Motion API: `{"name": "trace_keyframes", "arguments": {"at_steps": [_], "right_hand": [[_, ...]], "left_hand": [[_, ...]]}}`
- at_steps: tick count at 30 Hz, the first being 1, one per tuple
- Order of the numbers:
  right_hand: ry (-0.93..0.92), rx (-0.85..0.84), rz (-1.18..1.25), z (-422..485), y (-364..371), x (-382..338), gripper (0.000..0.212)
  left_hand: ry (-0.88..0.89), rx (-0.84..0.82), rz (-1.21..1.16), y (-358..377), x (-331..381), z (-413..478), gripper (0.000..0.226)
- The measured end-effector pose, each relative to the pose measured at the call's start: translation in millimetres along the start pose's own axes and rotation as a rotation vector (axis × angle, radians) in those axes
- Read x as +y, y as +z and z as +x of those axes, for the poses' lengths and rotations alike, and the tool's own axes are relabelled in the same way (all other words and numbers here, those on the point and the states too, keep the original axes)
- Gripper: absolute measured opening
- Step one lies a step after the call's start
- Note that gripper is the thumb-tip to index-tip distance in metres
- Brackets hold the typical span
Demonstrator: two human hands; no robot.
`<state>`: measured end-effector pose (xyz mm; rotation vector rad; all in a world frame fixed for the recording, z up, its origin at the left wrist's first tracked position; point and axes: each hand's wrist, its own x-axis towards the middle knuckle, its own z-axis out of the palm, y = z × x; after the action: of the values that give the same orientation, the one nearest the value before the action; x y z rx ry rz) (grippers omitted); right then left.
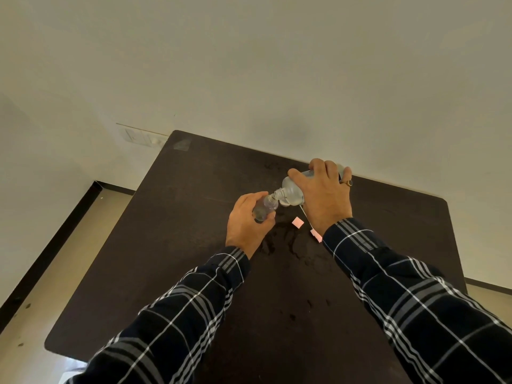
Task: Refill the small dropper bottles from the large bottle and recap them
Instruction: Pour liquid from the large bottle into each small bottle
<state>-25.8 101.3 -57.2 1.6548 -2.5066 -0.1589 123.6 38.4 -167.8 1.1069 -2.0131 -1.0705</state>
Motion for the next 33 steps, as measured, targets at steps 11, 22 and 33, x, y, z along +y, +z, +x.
{"name": "trace_keyframes", "arguments": {"at_steps": [11,22,33], "right_hand": [[-0.002,0.000,-0.043,-3.3,-3.2,4.6,0.067],[-0.011,0.011,-0.059,-6.3,-5.5,5.3,0.066],[-0.016,-0.010,-0.070,-8.4,-4.1,6.5,0.069]], "left_hand": [[0.009,-0.005,-0.007,3.7,7.4,-2.4,0.049],[-0.004,-0.004,-0.024,6.3,8.5,-5.6,0.049],[-0.007,-0.007,-0.014,11.5,7.7,-11.3,0.050]]}}
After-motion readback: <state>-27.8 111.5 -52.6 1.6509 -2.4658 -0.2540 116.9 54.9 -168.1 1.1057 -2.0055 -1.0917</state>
